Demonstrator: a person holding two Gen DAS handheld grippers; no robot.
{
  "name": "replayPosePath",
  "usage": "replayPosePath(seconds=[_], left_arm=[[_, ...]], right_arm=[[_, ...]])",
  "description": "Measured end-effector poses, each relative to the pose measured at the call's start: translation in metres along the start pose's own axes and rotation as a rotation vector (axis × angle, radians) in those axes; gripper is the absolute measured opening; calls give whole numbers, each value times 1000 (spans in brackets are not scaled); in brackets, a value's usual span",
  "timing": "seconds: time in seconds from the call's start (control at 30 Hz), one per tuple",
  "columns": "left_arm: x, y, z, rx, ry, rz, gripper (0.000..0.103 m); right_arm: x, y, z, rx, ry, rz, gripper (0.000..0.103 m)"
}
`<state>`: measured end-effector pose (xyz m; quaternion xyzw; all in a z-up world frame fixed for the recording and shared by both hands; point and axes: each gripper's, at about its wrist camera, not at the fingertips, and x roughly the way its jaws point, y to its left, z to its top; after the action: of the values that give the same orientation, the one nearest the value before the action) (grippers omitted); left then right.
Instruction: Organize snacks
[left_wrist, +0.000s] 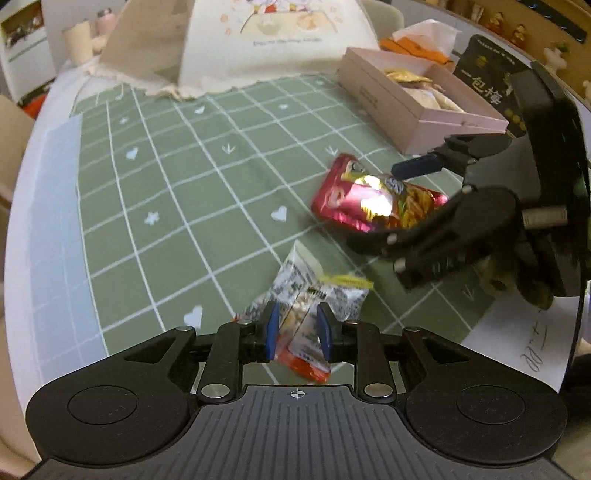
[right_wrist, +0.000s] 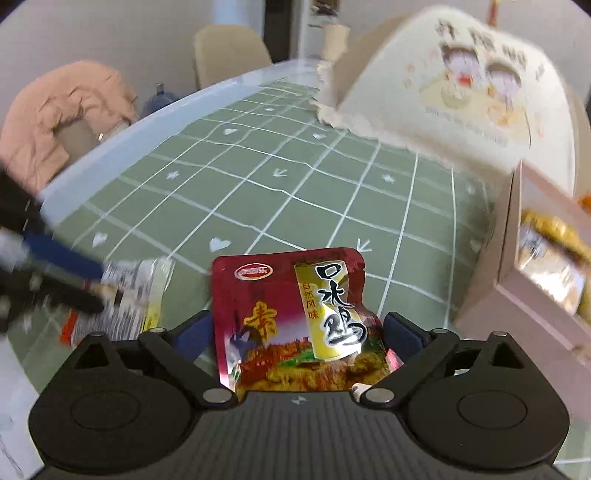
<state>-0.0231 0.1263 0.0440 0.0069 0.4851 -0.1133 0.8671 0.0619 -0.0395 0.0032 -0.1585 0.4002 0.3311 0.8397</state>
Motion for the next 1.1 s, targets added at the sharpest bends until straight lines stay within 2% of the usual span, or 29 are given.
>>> replayPosePath(seconds=[0.13,0.3,0.4,0.47,0.53,0.63,0.73,0.83,0.87,0.93,0.97,1.0,1.1], left_arm=[[-1,0,-9,-55,22,-23,26],[5,-26,-13,-123,38,-86,26],[10,-52,-10,-140,34,-119,26],[7,-71,-7,-74,21,-97,27],[3,-89,-4,42,17,-8,27],[5,-111,-4,201,75,86,27],[14,-126,-12,246,153,66,27],[17,-133,-10,231,171,50,26],[18,-132,-6,199,183,35,28],[19,-131,0,151,201,1,40],[21,-130,4,139,210,-14,49],[23,-132,5,135,215,-22,56],[29,-143,8,146,211,-10,67]], right_arm=[[-16,-14,-12,41,17,-30,85],[-50,-44,-57,132,25,-109,84],[-67,-62,-81,155,9,-138,86],[-73,-73,-93,178,-7,-169,88],[-75,-83,-100,210,-24,-198,90],[-76,-95,-106,259,-51,-217,93],[-77,-99,-113,277,-83,-235,94],[-77,-100,-117,273,-105,-237,94],[-77,-99,-118,272,-113,-239,94],[-77,-98,-121,274,-131,-243,95],[-77,-97,-122,274,-143,-247,96],[-77,-97,-124,275,-152,-249,96],[-77,-96,-124,276,-159,-245,98]])
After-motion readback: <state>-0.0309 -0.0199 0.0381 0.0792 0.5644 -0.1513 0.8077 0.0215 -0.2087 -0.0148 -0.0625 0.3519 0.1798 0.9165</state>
